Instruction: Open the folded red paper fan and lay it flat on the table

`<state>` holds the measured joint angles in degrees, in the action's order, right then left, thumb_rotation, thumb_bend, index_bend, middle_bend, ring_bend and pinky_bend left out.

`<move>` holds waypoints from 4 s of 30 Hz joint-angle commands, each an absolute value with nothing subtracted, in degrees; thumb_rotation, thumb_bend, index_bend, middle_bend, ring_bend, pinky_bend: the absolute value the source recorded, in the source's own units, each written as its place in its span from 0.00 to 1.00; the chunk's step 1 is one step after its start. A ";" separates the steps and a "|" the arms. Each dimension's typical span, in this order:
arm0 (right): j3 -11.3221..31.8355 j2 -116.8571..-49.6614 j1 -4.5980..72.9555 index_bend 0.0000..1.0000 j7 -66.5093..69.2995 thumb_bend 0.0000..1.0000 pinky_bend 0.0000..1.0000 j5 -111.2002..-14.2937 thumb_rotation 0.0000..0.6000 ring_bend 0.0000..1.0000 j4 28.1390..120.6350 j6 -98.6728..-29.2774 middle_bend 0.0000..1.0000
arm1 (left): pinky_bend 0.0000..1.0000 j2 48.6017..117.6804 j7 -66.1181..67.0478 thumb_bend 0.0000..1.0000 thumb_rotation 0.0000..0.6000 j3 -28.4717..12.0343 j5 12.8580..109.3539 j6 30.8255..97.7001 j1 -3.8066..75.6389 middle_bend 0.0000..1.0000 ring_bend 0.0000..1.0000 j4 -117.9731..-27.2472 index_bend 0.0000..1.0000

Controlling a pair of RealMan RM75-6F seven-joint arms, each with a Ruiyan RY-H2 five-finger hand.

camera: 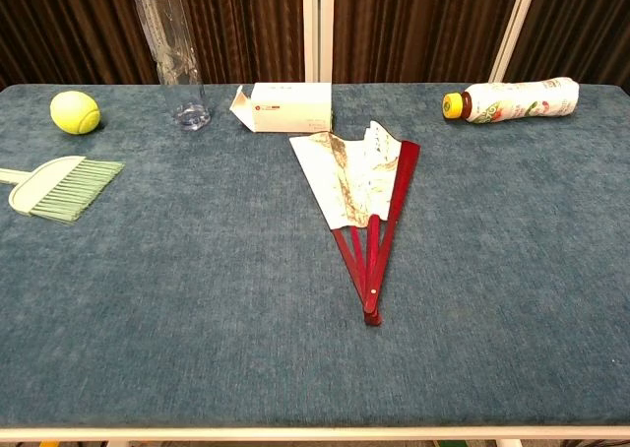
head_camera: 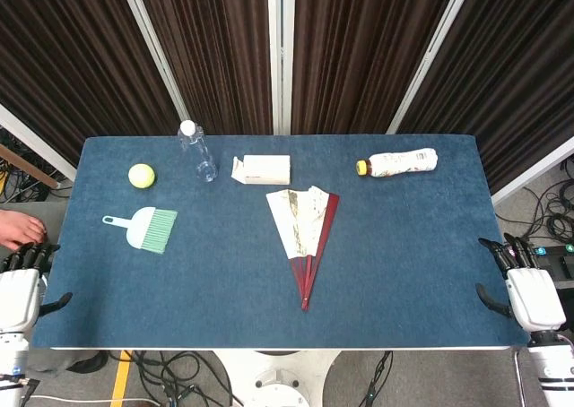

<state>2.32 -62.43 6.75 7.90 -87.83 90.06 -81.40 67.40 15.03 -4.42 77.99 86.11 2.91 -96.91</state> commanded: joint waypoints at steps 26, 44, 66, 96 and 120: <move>8.74 -76.90 32.70 0.31 4.25 0.04 0.03 -89.89 1.00 0.00 82.51 -53.41 0.24 | 0.22 67.07 13.77 0.00 1.00 -4.17 78.58 86.74 2.62 0.21 0.13 -97.10 0.24; 9.16 -106.17 43.11 0.40 2.69 0.13 0.03 -85.87 1.00 0.01 50.66 -51.20 0.30 | 0.22 67.77 11.62 0.00 1.00 -4.62 77.80 85.67 3.12 0.21 0.13 -95.67 0.24; 3.76 -121.59 44.77 0.49 11.80 0.32 0.00 -92.43 1.00 0.10 25.50 -63.95 0.36 | 0.22 67.56 8.98 0.00 1.00 -4.57 78.10 85.60 2.97 0.21 0.13 -95.46 0.25; -1.72 -92.59 58.25 0.88 17.37 0.95 0.19 -102.73 1.00 0.52 52.15 -73.77 0.70 | 0.22 65.13 -12.42 0.00 1.00 -9.05 86.46 72.86 17.28 0.21 0.13 -98.70 0.25; 5.32 -75.35 60.72 0.88 17.46 0.95 0.20 -96.60 1.00 0.51 83.07 -65.23 0.71 | 0.34 83.99 -39.80 0.00 1.00 -13.20 80.18 60.69 30.89 0.28 0.18 -91.19 0.33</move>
<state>4.86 -75.13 60.46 17.84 -97.15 82.57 -65.84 82.49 -40.13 -12.41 81.34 60.84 30.05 -91.85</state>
